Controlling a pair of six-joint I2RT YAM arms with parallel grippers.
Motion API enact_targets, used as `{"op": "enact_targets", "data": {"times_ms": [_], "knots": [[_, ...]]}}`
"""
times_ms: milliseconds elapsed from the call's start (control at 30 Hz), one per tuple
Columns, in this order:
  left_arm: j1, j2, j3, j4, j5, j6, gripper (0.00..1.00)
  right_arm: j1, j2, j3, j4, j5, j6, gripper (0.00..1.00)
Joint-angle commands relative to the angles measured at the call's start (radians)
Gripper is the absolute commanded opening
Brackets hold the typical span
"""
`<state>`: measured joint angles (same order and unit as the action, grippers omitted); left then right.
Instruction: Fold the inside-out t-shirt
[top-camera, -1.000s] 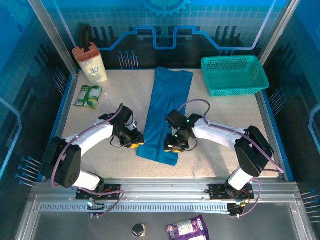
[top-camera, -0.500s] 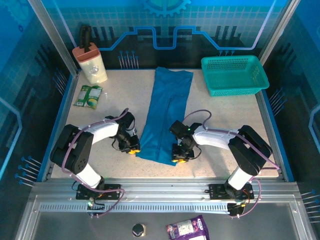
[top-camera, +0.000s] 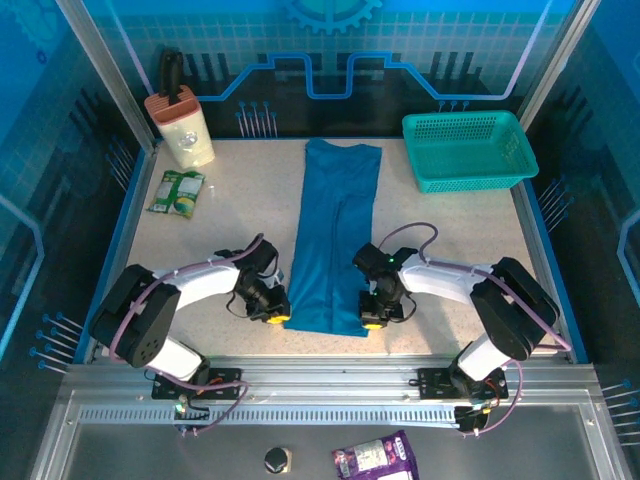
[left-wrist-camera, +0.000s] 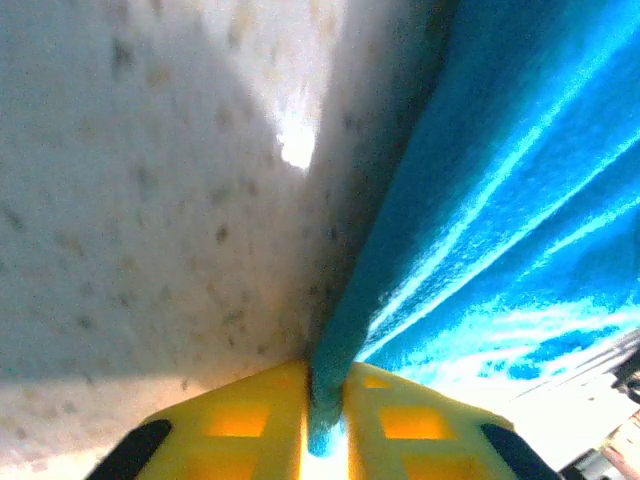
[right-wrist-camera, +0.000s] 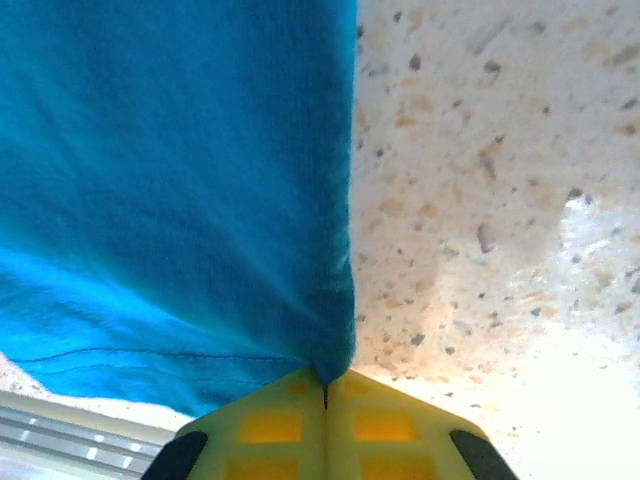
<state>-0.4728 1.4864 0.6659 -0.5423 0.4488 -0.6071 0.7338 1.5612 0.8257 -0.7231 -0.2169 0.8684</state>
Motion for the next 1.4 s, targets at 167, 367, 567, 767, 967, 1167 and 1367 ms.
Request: {"op": "enact_targets", "data": {"times_ms": [167, 367, 567, 767, 967, 1167, 1367], "knots": [[0.005, -0.123, 0.055, -0.112, -0.063, -0.034, 0.26, 0.026, -0.012, 0.221, -0.233, 0.129, -0.055, 0.20], [0.052, -0.141, 0.065, -0.073, -0.061, -0.048, 0.26, 0.109, 0.088, 0.288, -0.015, -0.067, -0.011, 0.26], [0.081, -0.157, 0.057, -0.060, -0.062, -0.048, 0.27, 0.148, 0.219, 0.333, 0.058, -0.125, -0.009, 0.29], [0.096, -0.184, 0.038, -0.060, -0.059, -0.051, 0.27, 0.148, 0.281, 0.319, 0.123, -0.190, -0.012, 0.31], [0.100, -0.204, 0.020, -0.052, -0.061, -0.065, 0.27, 0.148, 0.299, 0.325, 0.111, -0.192, -0.017, 0.19], [0.101, -0.201, 0.031, -0.053, -0.061, -0.063, 0.27, 0.160, 0.214, 0.328, 0.024, -0.159, -0.018, 0.02], [0.100, -0.155, 0.065, -0.035, -0.048, -0.047, 0.27, 0.181, 0.175, 0.257, 0.020, -0.177, -0.002, 0.00]]}}
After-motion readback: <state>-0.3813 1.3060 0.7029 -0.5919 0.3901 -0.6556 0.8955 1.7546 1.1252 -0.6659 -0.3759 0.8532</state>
